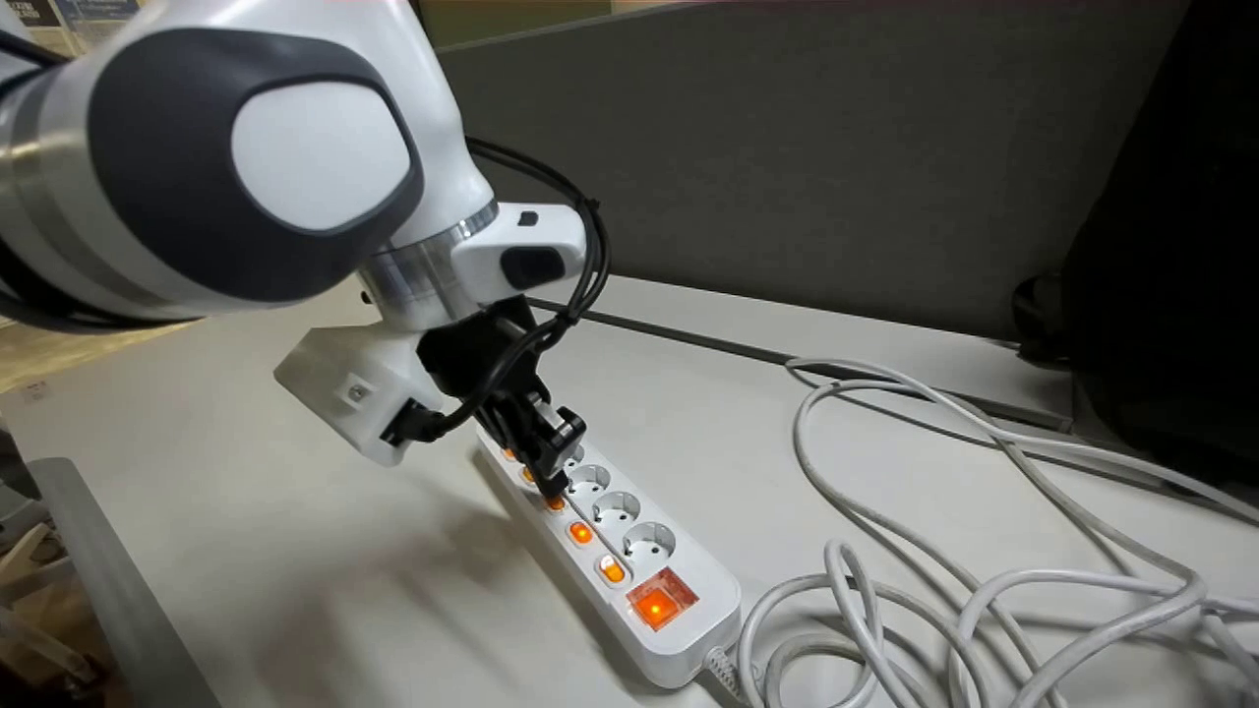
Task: Turn on the third slot button of the extension cord from the right side
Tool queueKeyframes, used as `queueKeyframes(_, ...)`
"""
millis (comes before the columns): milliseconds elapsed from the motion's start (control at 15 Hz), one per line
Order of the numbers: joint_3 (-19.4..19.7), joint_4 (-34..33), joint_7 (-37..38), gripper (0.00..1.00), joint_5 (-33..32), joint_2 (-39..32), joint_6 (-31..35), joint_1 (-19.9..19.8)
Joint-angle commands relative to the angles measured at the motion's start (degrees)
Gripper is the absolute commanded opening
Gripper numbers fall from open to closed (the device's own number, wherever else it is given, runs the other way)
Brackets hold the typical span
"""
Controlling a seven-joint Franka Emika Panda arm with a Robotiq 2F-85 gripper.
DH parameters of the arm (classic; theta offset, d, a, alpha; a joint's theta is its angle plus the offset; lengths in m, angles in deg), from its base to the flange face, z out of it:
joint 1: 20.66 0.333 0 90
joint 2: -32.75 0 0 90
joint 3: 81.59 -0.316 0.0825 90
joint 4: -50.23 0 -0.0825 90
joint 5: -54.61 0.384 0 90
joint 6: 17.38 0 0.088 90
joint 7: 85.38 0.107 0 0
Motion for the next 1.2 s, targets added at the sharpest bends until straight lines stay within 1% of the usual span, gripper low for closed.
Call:
queueKeyframes(0, 2.4, -1.6, 2.6, 0.00, 0.5, -2.2, 0.9, 2.9)
queueKeyframes(200, 5.2, -1.8, 3.3, 0.00, 0.2, -3.0, 1.6, 5.9)
queueKeyframes(333, 9.0, -1.8, 4.1, 0.00, -0.7, -3.8, 2.5, 10.0)
queueKeyframes(467, 14.6, -1.9, 5.1, 0.00, -1.6, -5.3, 3.4, 16.4)
queueKeyframes(667, 22.7, -2.4, 5.7, 0.00, -1.7, -9.0, 3.6, 27.2)
queueKeyframes(800, 26.6, -2.3, 5.7, 0.00, -1.2, -10.8, 3.5, 33.1)
queueKeyframes(867, 27.5, -2.0, 5.7, 0.00, -0.5, -11.2, 3.0, 35.0)
queueKeyframes(933, 27.1, -1.6, 5.5, 0.00, 0.5, -10.8, 1.6, 35.6)
queueKeyframes(1000, 27.9, -1.6, 6.4, 0.00, 1.9, -10.7, -0.3, 37.3)
queueKeyframes(1067, 26.9, -1.4, 6.0, 0.00, 3.2, -9.7, -2.3, 36.8)
queueKeyframes(1133, 27.6, -1.4, 2.8, 0.00, 8.5, -9.7, -4.2, 38.8)
